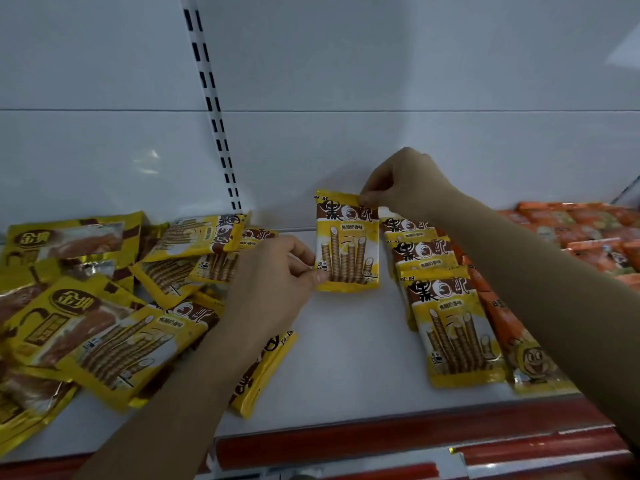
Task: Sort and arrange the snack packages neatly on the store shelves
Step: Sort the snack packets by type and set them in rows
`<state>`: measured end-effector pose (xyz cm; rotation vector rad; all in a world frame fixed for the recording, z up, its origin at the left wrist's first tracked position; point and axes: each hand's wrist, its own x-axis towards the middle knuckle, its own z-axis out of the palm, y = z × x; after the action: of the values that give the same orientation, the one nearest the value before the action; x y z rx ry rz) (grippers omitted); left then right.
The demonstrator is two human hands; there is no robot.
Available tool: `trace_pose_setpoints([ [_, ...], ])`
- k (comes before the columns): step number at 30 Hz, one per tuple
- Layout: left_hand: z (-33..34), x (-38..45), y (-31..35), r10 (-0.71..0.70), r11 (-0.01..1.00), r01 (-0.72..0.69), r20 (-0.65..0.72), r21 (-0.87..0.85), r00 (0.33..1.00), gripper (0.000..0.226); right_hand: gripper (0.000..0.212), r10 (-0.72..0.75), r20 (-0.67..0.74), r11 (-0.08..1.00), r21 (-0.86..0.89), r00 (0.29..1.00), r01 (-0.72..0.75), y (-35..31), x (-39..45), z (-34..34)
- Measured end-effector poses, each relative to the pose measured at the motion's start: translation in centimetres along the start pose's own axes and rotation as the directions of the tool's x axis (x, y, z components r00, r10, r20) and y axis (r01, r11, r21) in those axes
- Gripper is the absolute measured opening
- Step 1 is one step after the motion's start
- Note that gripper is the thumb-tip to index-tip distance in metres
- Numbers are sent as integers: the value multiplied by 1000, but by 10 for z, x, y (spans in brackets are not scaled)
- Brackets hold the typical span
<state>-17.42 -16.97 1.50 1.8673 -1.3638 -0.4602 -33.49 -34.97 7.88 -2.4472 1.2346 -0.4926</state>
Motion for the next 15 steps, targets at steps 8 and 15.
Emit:
trace_pose_setpoints([
  [8,26,24,-1,-4,975,-13,75,221,997,18,11,-142,54,900,-409,988,152,26,15,29],
  [15,32,26,0,-34,962,3,108,272,994,23,12,-138,82,839,-520,987,160,27,12,39],
])
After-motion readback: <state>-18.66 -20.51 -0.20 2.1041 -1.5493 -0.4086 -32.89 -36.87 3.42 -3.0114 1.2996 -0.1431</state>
